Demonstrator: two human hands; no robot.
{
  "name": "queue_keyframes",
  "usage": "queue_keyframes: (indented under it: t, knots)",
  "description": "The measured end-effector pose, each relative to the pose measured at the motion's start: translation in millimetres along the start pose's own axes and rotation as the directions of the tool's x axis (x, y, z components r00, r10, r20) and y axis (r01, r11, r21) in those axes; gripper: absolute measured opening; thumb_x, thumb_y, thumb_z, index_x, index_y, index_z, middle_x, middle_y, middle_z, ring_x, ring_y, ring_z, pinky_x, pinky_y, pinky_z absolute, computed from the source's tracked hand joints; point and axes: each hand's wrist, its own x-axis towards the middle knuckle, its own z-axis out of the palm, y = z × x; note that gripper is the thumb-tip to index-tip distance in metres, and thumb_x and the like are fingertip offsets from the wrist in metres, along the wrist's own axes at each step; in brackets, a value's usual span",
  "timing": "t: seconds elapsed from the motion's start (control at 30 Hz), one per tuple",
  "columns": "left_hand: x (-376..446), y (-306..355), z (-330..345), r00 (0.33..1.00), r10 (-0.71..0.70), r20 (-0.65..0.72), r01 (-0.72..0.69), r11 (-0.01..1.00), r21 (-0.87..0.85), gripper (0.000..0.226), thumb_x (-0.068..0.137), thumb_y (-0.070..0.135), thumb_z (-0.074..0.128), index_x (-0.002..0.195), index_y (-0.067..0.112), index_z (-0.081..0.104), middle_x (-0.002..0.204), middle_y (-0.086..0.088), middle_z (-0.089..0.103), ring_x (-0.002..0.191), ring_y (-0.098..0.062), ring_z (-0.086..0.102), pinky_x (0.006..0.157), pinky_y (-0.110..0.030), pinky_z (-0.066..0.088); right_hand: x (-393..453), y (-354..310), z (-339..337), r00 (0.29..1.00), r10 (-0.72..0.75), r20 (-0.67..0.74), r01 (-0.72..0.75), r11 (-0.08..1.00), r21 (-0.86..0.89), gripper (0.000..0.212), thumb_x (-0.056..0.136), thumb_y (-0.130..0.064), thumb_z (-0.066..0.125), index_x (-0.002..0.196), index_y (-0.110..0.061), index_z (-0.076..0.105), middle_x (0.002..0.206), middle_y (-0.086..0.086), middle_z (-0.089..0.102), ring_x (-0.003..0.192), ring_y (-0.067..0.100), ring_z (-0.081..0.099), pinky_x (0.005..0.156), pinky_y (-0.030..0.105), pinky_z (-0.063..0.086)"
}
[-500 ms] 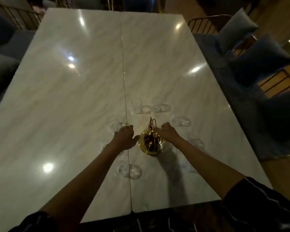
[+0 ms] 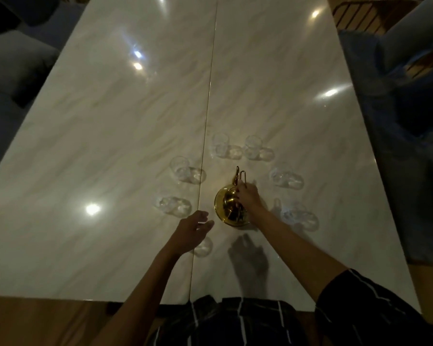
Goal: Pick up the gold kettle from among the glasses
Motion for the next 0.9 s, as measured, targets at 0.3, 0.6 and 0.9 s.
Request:
queue_keyframes:
  t: [0.3,0.6,0.9]
  knots:
    - [13.1,26.0,1.1,0.993,0.05,-0.106,-0.062,0.991,-0.119,0.055,0.1,0.038,0.062,0.145,0.009,0.048,0.146,-0.011,0.056,0.126,-0.022,0.059,0.09,-0.028,0.052,-45.1,-27.0,-25.3,0.972,-0.23,0.054,0.234,0.968,-0.091,0.036,0.103,-0.039,0.041,0.084,-0.017,0.063,0.081,0.004,0.061,0.076,0.017,0.057,0.07,0.034,0.047]
    - [-3.2,22.7,7.5,0.999,0.051,-0.016,-0.053,0.968,-0.244,0.073,0.091,0.057,0.065,0.148,0.016,0.045,0.146,-0.007,0.055,0.136,-0.024,0.052,0.107,-0.045,0.05,-124.1,-27.5,-31.5,0.969,-0.246,0.028,0.248,0.967,-0.067,0.033,0.103,-0.033,0.044,0.08,-0.019,0.063,0.064,-0.009,0.056,0.056,0.003,0.049,0.051,0.018,0.037]
    - [-19.8,2.8,61.3,0.951,0.039,0.307,0.011,0.987,-0.159,0.082,0.073,0.074,0.074,0.139,0.029,0.054,0.127,0.009,0.058,0.118,-0.016,0.059,0.1,-0.039,0.054,-193.3,31.1,-52.2,0.982,-0.163,-0.092,0.162,0.986,-0.028,0.035,0.103,-0.032,0.047,0.076,-0.018,0.065,0.054,-0.013,0.051,0.047,-0.002,0.046,0.049,0.017,0.036]
